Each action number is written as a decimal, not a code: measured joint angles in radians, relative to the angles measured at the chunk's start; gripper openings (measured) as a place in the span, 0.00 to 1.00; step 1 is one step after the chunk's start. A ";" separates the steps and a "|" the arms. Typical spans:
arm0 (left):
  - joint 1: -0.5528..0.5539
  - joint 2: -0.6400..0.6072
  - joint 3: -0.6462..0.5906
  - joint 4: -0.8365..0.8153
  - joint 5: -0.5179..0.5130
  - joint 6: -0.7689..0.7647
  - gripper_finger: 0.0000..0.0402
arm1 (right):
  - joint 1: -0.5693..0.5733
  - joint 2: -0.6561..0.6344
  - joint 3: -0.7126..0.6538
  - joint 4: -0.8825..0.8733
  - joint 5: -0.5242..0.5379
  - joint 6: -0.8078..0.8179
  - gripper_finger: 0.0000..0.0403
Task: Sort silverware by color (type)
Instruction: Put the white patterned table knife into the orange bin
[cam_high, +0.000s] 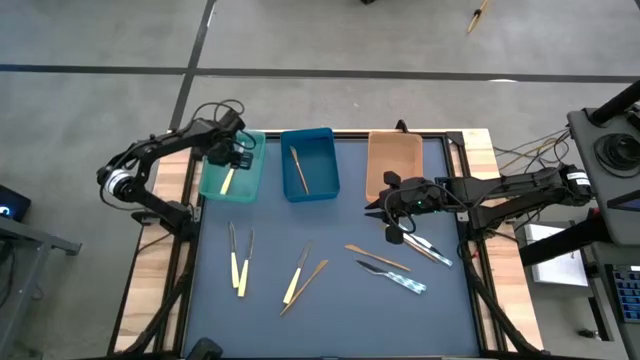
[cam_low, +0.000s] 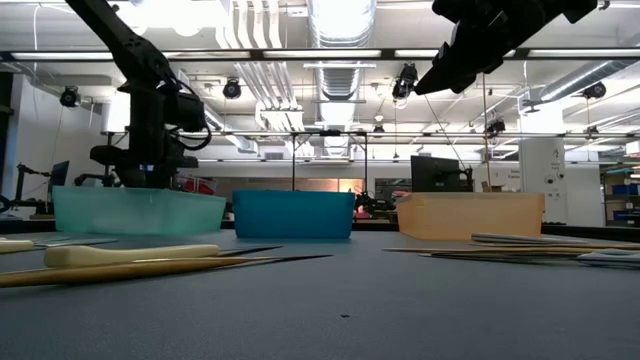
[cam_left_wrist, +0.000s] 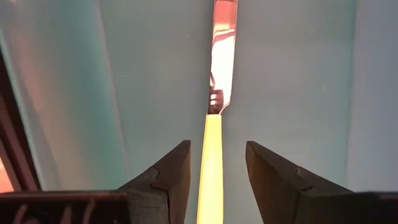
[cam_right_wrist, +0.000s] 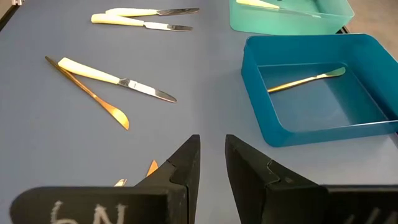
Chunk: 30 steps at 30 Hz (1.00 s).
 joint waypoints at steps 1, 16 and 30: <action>-0.001 -0.009 0.001 -0.003 0.000 0.002 0.34 | 0.000 0.000 0.000 0.000 0.000 0.000 0.17; -0.223 -0.283 0.000 0.025 -0.123 0.001 0.34 | 0.000 0.000 0.000 0.004 0.000 0.006 0.17; -0.655 -0.403 -0.046 0.314 -0.257 -0.025 0.34 | 0.000 0.000 0.026 0.009 0.079 0.196 0.17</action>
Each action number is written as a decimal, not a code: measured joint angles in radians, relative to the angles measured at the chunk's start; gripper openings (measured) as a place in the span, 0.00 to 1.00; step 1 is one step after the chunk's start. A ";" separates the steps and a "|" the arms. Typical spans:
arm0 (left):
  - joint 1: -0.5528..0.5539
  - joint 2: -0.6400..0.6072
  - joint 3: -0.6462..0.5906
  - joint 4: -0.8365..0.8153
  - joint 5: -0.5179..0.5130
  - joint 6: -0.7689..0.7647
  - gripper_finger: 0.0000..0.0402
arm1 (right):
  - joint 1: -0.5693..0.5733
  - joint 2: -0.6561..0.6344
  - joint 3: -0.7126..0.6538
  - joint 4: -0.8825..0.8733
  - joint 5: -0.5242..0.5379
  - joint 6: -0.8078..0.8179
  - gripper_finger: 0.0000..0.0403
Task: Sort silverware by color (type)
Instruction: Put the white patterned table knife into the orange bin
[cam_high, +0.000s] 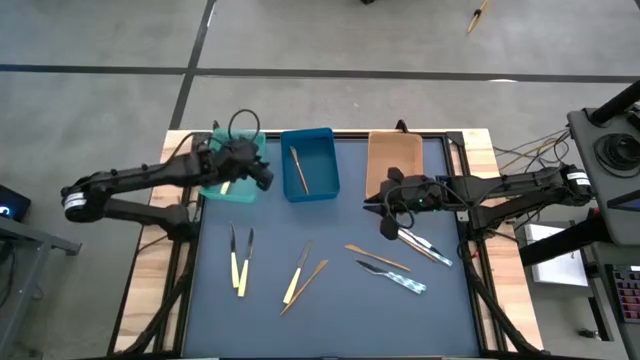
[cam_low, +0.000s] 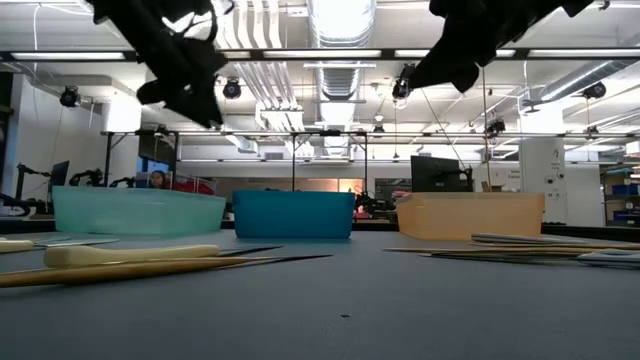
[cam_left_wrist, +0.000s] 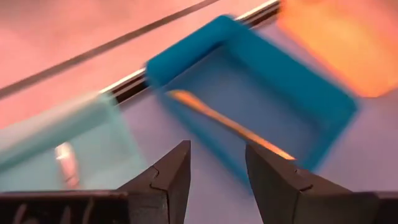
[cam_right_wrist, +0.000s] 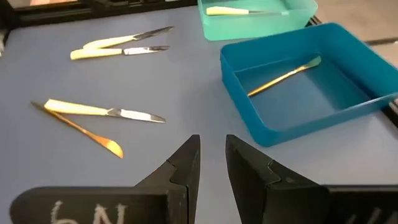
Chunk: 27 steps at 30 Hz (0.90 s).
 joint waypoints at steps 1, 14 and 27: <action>-0.026 0.004 0.000 0.024 0.000 0.005 0.34 | 0.000 0.000 0.000 -0.003 0.000 0.024 0.17; -0.223 0.043 -0.001 0.224 -0.080 0.110 0.34 | 0.000 0.033 -0.006 -0.376 -0.002 0.507 0.17; -0.225 0.053 -0.002 0.248 -0.080 0.159 0.34 | 0.001 0.083 -0.010 -0.643 -0.056 0.718 0.17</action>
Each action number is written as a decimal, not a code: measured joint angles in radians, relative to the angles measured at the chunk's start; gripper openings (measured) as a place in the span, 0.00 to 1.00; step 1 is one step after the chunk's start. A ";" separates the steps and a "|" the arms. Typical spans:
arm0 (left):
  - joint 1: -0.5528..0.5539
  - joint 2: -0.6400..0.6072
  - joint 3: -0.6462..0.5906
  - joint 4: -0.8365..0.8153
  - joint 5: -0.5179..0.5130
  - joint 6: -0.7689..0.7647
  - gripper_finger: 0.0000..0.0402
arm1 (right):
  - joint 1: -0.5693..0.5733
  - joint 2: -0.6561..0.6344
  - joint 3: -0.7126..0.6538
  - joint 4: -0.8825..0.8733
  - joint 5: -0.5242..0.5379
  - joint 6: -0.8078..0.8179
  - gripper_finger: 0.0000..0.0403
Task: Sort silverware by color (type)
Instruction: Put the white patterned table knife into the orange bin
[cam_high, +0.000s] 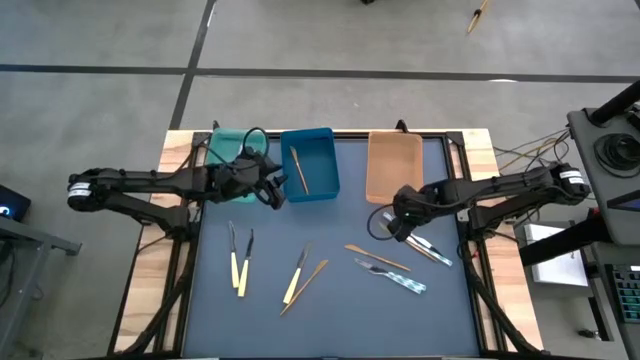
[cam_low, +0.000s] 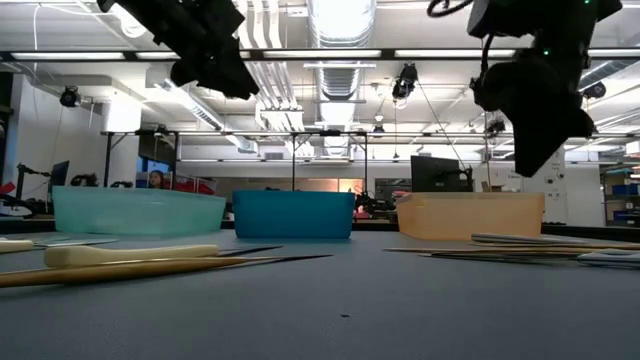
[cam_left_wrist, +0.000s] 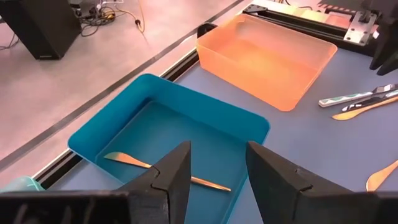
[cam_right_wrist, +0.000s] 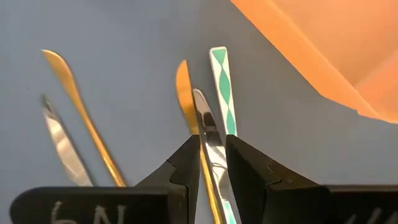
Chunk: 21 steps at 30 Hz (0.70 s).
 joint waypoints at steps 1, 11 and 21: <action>0.000 0.000 0.000 0.000 0.000 0.004 0.34 | 0.000 0.012 0.000 -0.003 0.001 -0.014 0.17; 0.000 0.000 -0.006 0.000 0.000 0.006 0.34 | 0.000 0.186 0.000 -0.024 0.000 -0.121 0.17; 0.000 0.000 -0.034 0.012 0.000 0.006 0.34 | 0.000 0.290 0.000 -0.032 -0.007 -0.146 0.17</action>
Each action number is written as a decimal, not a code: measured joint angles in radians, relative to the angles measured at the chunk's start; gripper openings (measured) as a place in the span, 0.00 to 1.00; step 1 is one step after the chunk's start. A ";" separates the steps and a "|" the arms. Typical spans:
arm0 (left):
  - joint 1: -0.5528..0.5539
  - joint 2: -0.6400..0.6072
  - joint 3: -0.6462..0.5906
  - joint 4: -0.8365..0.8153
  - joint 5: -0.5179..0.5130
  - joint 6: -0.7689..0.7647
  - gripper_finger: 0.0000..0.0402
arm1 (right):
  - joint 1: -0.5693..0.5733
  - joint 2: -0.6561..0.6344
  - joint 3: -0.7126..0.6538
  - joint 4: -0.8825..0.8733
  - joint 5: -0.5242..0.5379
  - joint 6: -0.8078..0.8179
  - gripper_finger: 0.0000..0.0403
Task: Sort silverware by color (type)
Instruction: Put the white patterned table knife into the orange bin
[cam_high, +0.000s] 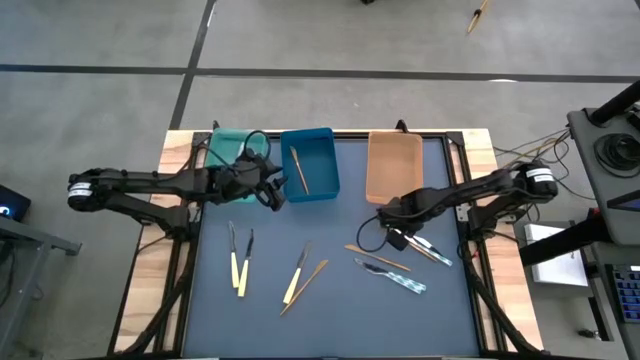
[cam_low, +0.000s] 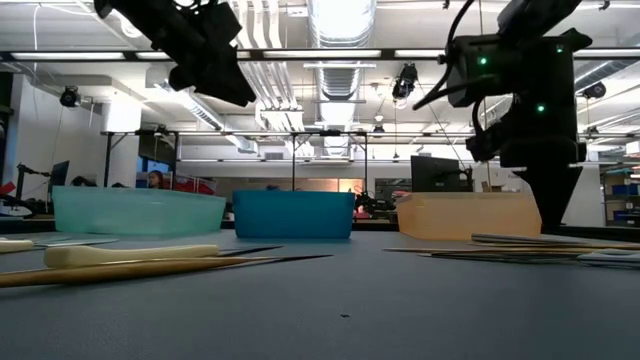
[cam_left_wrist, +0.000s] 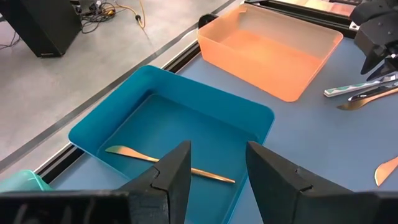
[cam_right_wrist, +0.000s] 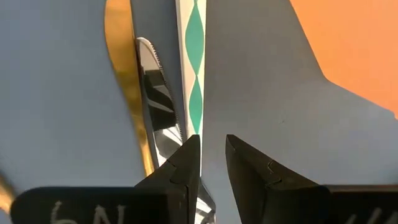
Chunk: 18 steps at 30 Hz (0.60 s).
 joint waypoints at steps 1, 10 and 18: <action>0.000 0.000 -0.003 0.003 0.000 0.000 0.34 | 0.000 0.003 0.000 0.000 -0.001 -0.004 0.17; 0.000 0.000 -0.015 0.038 0.000 0.000 0.34 | 0.000 0.005 0.000 0.018 -0.003 -0.009 0.25; -0.020 0.000 -0.111 0.396 0.123 0.025 0.34 | 0.000 0.005 0.000 0.053 0.021 -0.038 0.38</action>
